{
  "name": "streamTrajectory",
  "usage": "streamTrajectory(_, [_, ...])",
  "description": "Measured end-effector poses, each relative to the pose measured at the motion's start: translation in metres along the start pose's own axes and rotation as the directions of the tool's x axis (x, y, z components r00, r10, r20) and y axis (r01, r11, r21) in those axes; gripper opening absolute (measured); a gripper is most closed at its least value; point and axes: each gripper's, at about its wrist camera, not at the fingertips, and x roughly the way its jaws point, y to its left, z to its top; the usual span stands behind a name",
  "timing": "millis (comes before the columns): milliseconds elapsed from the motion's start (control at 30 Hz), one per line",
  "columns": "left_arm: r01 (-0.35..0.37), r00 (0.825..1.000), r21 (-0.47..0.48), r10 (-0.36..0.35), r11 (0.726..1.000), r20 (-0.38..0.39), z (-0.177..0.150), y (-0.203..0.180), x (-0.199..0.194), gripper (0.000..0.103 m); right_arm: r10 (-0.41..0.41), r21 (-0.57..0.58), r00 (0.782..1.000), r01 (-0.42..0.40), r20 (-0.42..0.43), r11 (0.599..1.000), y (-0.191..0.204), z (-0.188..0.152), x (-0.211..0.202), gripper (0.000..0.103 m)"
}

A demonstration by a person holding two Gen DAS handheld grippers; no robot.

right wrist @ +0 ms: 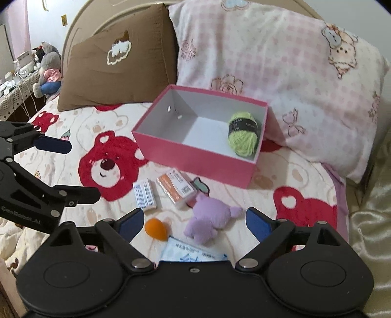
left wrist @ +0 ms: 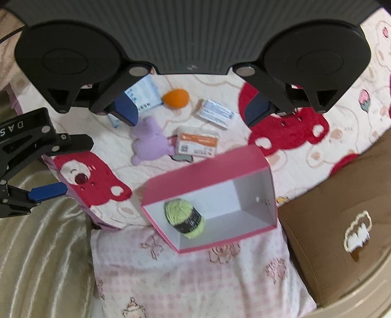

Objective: Organize objects
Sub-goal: 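Withdraw the left tool from the box back over the blanket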

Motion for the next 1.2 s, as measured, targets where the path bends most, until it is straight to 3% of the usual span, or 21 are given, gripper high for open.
streamTrajectory(200, [0.045,0.998,0.004,-0.045,0.999,-0.051,-0.011,-0.009,0.011,0.095,0.006,0.014,0.999,-0.005,-0.041,1.000,-0.003,-0.016,0.000,0.093])
streamTrajectory(367, [0.021,0.998,0.007,-0.021,1.000,-0.060,-0.021,-0.018,0.019,0.095,0.039,0.048,0.997,-0.035,-0.069,0.998,-0.009,-0.030,0.005,0.092])
streamTrajectory(733, [0.087,0.990,-0.036,-0.091,0.995,-0.109,-0.044,-0.023,0.034,0.094,0.003,0.053,0.995,0.002,-0.101,0.999,-0.015,-0.052,0.016,0.092])
streamTrajectory(1000, [0.135,0.986,-0.090,-0.142,0.987,-0.082,-0.057,-0.024,0.045,0.094,0.036,0.083,0.991,-0.025,-0.133,0.996,-0.021,-0.069,0.028,0.093])
streamTrajectory(1200, [0.162,0.985,-0.141,-0.169,0.977,-0.043,-0.068,-0.022,0.055,0.094,0.080,0.179,0.986,-0.054,-0.144,0.982,-0.045,-0.098,0.042,0.092])
